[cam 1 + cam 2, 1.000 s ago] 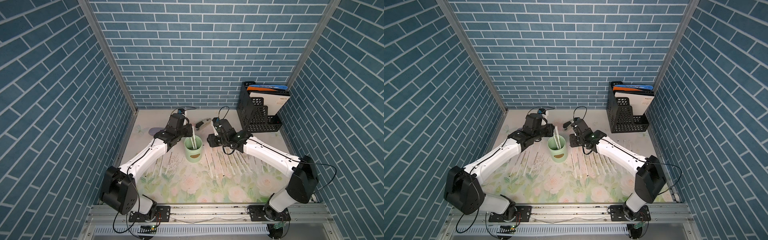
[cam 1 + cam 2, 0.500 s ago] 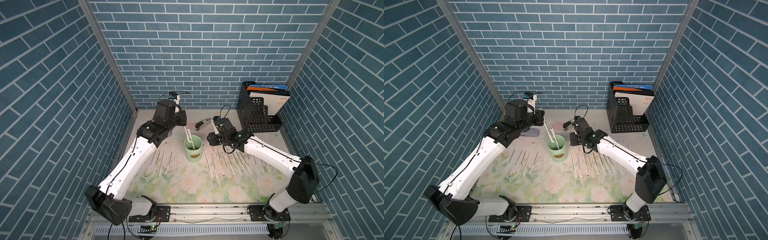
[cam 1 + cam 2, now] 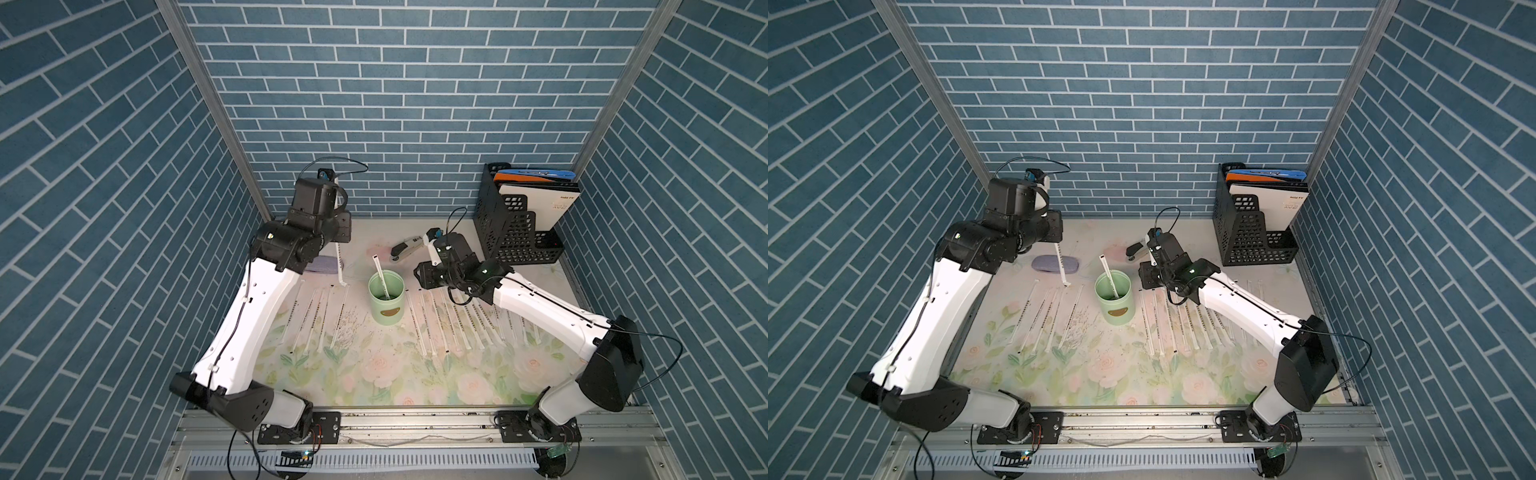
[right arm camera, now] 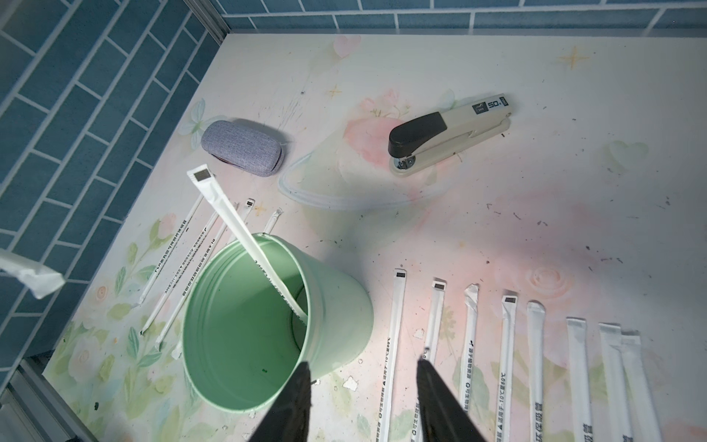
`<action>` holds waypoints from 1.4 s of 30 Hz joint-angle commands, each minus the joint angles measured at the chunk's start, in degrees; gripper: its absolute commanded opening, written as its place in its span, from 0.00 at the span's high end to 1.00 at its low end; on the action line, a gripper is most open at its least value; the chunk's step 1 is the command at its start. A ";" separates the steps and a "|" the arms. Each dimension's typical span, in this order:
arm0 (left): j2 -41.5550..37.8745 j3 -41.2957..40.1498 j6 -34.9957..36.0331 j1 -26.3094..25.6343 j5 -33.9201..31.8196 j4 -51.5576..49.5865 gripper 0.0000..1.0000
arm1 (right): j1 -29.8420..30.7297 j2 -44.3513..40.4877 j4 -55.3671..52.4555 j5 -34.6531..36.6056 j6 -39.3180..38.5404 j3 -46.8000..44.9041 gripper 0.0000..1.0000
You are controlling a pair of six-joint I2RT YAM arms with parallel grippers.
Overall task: Take the straws out of the storage container
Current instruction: Pick up the straw from the container, then place the straw at the center of the board.
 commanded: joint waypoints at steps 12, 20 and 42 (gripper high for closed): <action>18.29 -11.31 1.01 5.82 16.98 -2.35 0.93 | -1.21 -7.28 -0.17 0.56 -2.51 -5.27 0.55; 22.52 -14.59 2.32 4.10 15.25 -1.93 0.93 | -1.90 -9.05 0.96 0.09 -2.42 -7.82 0.54; 28.02 -19.58 1.68 3.19 12.31 3.61 0.88 | -2.08 -8.55 1.73 -0.91 -2.24 -8.33 0.55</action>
